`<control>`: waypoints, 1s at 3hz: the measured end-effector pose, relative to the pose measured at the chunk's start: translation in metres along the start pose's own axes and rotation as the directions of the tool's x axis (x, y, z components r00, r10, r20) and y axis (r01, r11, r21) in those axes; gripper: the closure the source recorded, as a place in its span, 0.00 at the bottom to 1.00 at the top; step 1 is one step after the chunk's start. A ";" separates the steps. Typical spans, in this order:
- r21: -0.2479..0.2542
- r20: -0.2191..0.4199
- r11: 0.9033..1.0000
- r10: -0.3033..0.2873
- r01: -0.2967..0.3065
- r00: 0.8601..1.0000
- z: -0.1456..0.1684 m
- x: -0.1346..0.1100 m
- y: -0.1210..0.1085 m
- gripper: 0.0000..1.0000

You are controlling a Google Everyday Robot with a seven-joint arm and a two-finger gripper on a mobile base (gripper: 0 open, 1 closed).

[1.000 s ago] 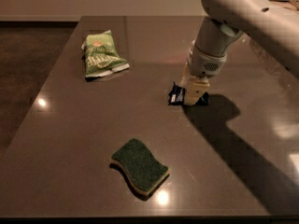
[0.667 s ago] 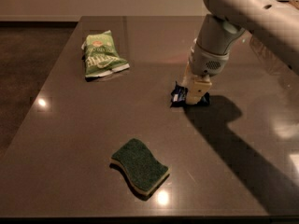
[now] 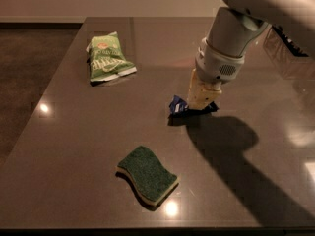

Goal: Move rxbar blueberry near sponge

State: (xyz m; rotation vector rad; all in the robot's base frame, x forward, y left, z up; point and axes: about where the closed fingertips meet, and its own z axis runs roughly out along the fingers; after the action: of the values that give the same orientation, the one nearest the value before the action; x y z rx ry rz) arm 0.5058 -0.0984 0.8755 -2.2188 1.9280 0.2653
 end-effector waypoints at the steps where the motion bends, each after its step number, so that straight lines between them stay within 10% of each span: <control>1: -0.032 0.032 0.997 -0.068 0.069 0.997 -0.002 -0.028 0.031 1.00; 3: -0.082 0.065 0.984 -0.154 0.159 0.986 0.004 -0.062 0.075 0.85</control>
Offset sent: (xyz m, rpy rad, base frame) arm -0.1025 0.0558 0.0117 0.0575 0.0949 0.2142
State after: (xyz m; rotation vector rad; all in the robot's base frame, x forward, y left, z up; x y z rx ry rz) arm 0.4229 -0.0479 0.8855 -2.3752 1.7320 0.3921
